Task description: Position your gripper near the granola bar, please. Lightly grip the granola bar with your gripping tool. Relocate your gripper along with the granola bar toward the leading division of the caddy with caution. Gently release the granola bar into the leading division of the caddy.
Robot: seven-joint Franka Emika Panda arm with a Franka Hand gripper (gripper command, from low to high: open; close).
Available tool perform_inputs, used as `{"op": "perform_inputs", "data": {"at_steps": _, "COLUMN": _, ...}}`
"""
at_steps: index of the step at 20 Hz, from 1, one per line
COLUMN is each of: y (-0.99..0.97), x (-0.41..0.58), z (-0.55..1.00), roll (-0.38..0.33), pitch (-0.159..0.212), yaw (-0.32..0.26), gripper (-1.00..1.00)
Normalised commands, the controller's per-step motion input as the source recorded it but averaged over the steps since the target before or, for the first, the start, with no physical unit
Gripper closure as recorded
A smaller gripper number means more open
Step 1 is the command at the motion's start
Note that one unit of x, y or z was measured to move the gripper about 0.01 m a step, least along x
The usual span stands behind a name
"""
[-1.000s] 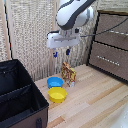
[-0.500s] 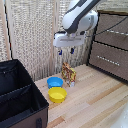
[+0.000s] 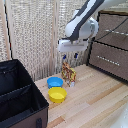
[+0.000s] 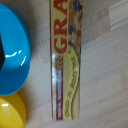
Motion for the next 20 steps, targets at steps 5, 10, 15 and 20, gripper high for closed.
{"op": "perform_inputs", "data": {"at_steps": 5, "y": -0.27, "x": 0.591, "z": -0.29, "roll": 0.0, "pitch": 0.118, "yaw": 0.0, "gripper": -1.0}}
{"op": "perform_inputs", "data": {"at_steps": 10, "y": -0.22, "x": 0.406, "z": -0.21, "roll": 0.0, "pitch": 0.186, "yaw": 0.0, "gripper": -1.0}}
{"op": "perform_inputs", "data": {"at_steps": 15, "y": -0.02, "x": 0.017, "z": -0.13, "roll": -0.001, "pitch": 0.261, "yaw": -0.011, "gripper": -1.0}}
{"op": "perform_inputs", "data": {"at_steps": 20, "y": 0.14, "x": -0.187, "z": 0.0, "roll": -0.037, "pitch": 0.18, "yaw": -0.06, "gripper": 1.0}}
